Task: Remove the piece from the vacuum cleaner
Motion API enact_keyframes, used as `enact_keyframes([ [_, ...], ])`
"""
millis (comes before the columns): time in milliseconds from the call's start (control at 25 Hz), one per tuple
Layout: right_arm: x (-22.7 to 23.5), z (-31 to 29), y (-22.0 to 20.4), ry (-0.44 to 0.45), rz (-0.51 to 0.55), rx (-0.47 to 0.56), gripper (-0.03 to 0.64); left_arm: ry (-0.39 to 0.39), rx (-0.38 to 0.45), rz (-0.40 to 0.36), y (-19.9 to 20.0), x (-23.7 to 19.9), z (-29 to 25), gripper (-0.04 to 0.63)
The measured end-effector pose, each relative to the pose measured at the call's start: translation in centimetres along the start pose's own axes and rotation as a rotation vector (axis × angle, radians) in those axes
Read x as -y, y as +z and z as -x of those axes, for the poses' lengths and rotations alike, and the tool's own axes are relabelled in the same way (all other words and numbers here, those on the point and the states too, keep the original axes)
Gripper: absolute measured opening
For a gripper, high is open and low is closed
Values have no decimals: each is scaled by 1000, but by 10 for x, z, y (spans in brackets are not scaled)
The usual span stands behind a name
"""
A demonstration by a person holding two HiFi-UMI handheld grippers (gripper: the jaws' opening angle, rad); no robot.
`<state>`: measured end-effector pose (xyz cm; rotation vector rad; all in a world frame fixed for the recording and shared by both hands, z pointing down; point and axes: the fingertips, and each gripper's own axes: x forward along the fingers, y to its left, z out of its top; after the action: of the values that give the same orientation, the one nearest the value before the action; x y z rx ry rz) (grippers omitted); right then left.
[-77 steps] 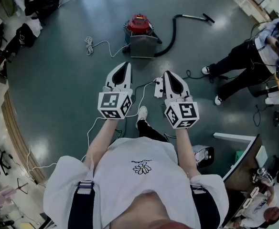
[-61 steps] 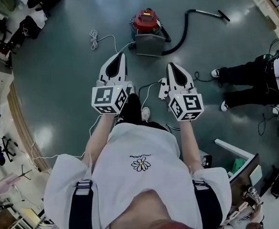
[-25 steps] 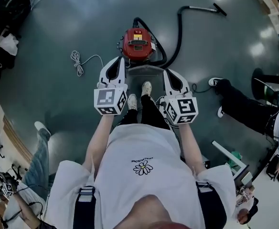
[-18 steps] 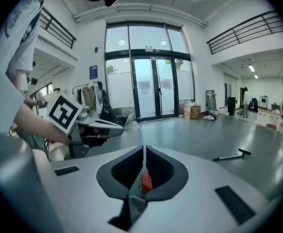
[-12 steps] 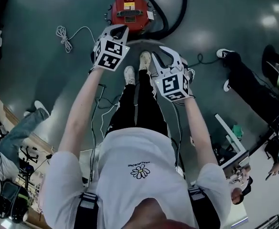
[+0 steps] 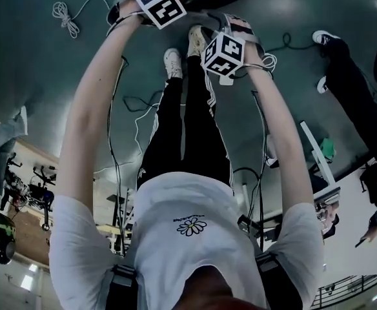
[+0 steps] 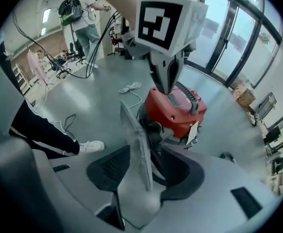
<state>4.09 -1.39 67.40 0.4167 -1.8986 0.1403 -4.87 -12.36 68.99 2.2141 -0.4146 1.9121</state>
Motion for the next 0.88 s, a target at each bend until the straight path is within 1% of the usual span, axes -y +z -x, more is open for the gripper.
enact_keyframes([
  [80, -5, -16, -8, 40, -4, -48, 182, -9, -49, -31, -6, 0, -4, 3],
  [160, -8, -28, -13, 66, 0, -82, 181, -21, -69, -11, -13, 5, -10, 3],
  [240, -8, -37, -17, 82, 8, -111, 181, -19, -47, 17, -14, 9, -14, 5],
  [280, -6, -42, -20, 88, 13, -132, 182, -18, -41, 11, -13, 9, -14, 5],
  [360, -3, -52, -28, 96, 23, -178, 181, -20, -43, -25, -10, 9, -13, 5],
  [440, -2, -63, -35, 107, 20, -224, 181, -6, -9, -54, 1, 4, -9, 3],
  [480, -2, -67, -38, 118, 18, -252, 181, 3, 17, -46, 7, 1, -8, 3],
  [520, -3, -72, -42, 128, 22, -283, 181, 2, 29, -23, 11, -1, -8, 3],
  [600, -8, -79, -47, 144, 49, -330, 181, -20, 19, 26, 8, 0, -13, 3],
  [720, -14, -87, -50, 135, 112, -362, 179, -33, 36, 40, 5, 3, -16, 3],
  [760, -13, -88, -50, 114, 133, -368, 136, -45, 41, 47, 5, 3, -16, 5],
  [800, -12, -89, -50, 88, 153, -371, 27, -61, 43, 59, 6, 3, -17, 5],
  [880, -16, -89, -50, 69, 184, -369, 23, -91, 41, 80, 6, 2, -16, 3],
])
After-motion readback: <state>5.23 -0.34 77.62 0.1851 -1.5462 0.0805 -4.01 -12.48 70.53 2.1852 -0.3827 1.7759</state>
